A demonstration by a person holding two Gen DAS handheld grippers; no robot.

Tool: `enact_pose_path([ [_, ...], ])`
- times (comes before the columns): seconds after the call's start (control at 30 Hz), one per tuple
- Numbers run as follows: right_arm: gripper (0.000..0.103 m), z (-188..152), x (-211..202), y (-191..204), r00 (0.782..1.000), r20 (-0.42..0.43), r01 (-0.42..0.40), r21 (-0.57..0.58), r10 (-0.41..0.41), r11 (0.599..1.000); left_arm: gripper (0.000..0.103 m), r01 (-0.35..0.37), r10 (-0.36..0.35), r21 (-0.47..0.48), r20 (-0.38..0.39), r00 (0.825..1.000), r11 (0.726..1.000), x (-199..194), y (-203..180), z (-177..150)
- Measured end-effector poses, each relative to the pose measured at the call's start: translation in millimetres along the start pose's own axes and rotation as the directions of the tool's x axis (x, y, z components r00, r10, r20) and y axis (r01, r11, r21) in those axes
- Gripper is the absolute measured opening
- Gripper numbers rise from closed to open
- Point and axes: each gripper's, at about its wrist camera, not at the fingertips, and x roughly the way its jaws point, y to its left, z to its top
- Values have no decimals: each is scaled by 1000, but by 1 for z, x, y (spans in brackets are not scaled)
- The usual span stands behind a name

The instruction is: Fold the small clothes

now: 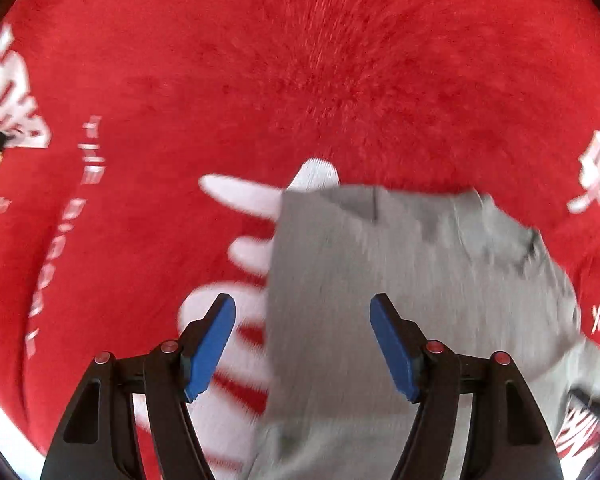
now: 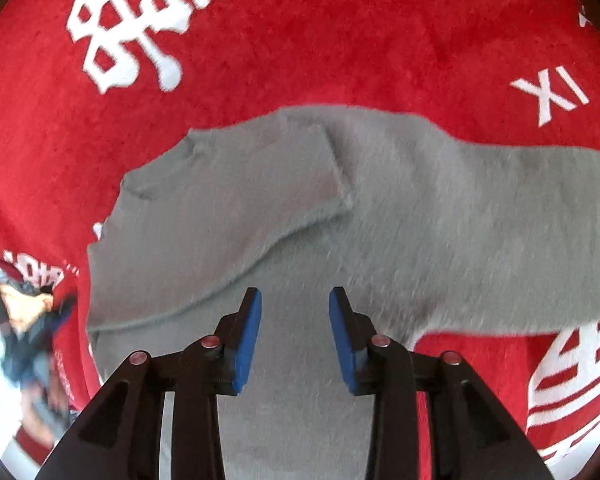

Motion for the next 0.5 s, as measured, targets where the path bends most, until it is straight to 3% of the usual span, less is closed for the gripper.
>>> enact_pose_path([
  [0.1,39,-10,2,6,999,-25,-26,-18,26,999,71,27,-28,-36,-43,999,999,29,9,25],
  [0.2,39,-19,4,13,998,-49,-51,-37,49,998,68,113,-124,-125,-82,989,986,48,25,38],
  [0.23,39,-21,6,15,997,-55,-58,-40,56,998,59,136,-149,-145,-80,986,980,50,29,40],
  [0.27,39,-22,7,17,996,-62,-66,-41,63,997,32,157,-170,-149,-78,982,976,51,31,41],
  [0.3,39,-23,9,20,995,-70,-74,-43,71,996,20,165,-180,-147,-94,979,975,52,32,42],
  [0.33,39,-23,10,22,995,-73,-76,-45,73,996,18,163,-177,-143,-88,980,976,50,33,42],
  [0.37,38,-23,10,25,994,-75,-77,-49,73,996,10,160,-171,-131,-79,982,978,48,35,43],
  [0.5,38,-20,12,37,994,-72,-84,-65,79,994,10,105,-111,-84,-60,992,991,46,42,45],
])
